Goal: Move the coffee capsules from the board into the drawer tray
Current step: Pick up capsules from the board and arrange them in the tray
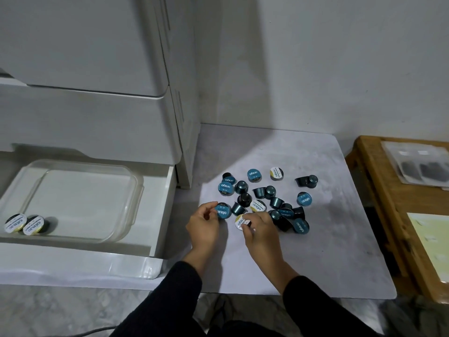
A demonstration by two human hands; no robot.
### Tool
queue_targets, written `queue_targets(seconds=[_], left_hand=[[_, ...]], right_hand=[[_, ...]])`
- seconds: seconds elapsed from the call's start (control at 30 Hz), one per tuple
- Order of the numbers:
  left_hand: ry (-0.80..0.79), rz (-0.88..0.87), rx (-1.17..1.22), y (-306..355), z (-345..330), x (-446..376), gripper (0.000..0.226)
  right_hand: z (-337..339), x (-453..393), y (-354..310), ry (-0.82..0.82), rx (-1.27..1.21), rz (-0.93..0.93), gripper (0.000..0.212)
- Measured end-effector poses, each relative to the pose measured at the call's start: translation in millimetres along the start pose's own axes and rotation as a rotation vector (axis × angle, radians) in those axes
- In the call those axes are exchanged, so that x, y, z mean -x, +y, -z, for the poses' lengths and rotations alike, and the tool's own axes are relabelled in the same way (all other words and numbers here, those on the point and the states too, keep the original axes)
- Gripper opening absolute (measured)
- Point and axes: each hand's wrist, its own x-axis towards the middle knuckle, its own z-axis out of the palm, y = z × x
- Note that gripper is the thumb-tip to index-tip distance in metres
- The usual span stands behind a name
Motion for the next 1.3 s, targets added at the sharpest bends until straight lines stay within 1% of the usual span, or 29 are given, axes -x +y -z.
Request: queue_targets(seconds=[0.1,0.23,0.3,0.47,0.57,0.7,0.9,1.03,1.17,1.3], left_hand=[[-0.009,0.016,0.006,0.6,2.2,3.8,0.021],[-0.033,0.012,0.026,2.8,4.5,8.2,0.022],[-0.047,0.002,0.04,7.7,5.0,11.3,0.023],[-0.137,-0.064,0.12,33.1,3.3,20.4,0.028],[-0.163,-0.127,0.121,53.4,5.0,24.5,0.031],[-0.196,-0.241,0.125,87.1,24.2,29.0,0.026],[-0.297,-0.427,0.044,128.3,96.8,14.7,0.026],[-0.357,-0.47,-0.054,136.7,162.2,-8.1,0.028],[-0.383,-0.44,-0.199,128.1,231.3,-51.5,0.025],[-0.469,-0.396,-0.326,117.2,284.5,-97.2,0.024]], right_hand=[[-0.5,-3.5,-6.7,0.004,-0.029,-0.078,0.024],[1.4,-3.9,-10.6,0.025,-0.13,-0.146,0.015],[6.3,-5.5,-12.2,0.062,-0.183,-0.183,0.014],[34.8,-15.7,-25.1,0.128,-0.362,-0.236,0.016],[55.7,-27.5,-37.2,0.172,-0.462,-0.27,0.016],[84.2,-34.2,-61.3,0.151,-0.559,-0.301,0.019],[101.3,-34.1,-117.7,0.098,-0.573,-0.188,0.023],[84.7,-30.1,-162.3,-0.033,-0.581,-0.102,0.021],[43.7,-26.8,-205.1,-0.175,-0.565,-0.053,0.023],[-7.3,-31.7,-243.0,-0.279,-0.533,-0.049,0.027]])
